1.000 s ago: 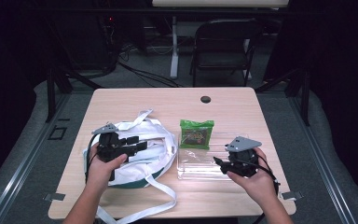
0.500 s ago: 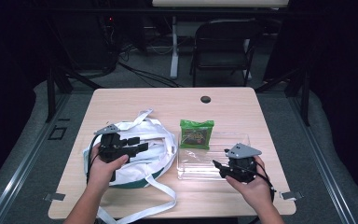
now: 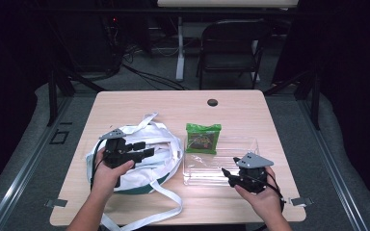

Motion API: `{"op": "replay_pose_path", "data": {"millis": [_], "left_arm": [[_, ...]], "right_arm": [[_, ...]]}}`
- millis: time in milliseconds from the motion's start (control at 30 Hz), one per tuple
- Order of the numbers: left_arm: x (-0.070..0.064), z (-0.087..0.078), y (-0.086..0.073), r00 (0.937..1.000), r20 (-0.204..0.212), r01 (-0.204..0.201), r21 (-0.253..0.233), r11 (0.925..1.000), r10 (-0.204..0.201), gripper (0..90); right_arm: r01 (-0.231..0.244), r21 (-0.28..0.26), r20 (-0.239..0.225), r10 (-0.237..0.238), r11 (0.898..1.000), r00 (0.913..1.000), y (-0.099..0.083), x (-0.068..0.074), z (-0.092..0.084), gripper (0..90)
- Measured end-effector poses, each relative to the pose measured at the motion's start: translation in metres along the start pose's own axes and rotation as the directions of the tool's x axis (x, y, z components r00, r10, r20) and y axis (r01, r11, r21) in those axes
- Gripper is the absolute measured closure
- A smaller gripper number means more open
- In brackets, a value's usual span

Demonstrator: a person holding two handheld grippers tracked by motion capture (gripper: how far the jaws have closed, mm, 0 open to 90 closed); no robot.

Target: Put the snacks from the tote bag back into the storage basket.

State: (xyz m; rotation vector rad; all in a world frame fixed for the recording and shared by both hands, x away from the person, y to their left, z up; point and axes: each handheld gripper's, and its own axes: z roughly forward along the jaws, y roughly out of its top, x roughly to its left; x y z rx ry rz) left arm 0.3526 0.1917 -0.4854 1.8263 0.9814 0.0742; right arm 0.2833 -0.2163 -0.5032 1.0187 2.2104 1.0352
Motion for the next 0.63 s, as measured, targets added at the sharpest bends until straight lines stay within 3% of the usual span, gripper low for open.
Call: {"op": "replay_pose_path", "data": {"millis": [433,533,633], "left_arm": [[0.001,0.0,0.0,0.9999,-0.012,-0.001,0.006,1.0,0.001,42.9],[0.001,-0.001,0.0,0.9999,-0.013,0.002,0.001,1.0,-0.002,42.9],[0.001,-0.002,0.001,0.9999,-0.015,0.0,-0.005,1.0,0.0,42.9]], "right_arm": [[-0.005,0.004,0.0,0.005,1.0,1.0,-0.002,-0.003,0.0,43.6],[0.012,0.02,0.005,-0.012,1.0,0.9999,0.001,-0.004,0.001,43.4],[0.068,0.015,0.013,-0.069,0.998,0.9976,0.012,-0.007,0.002,43.9]]}}
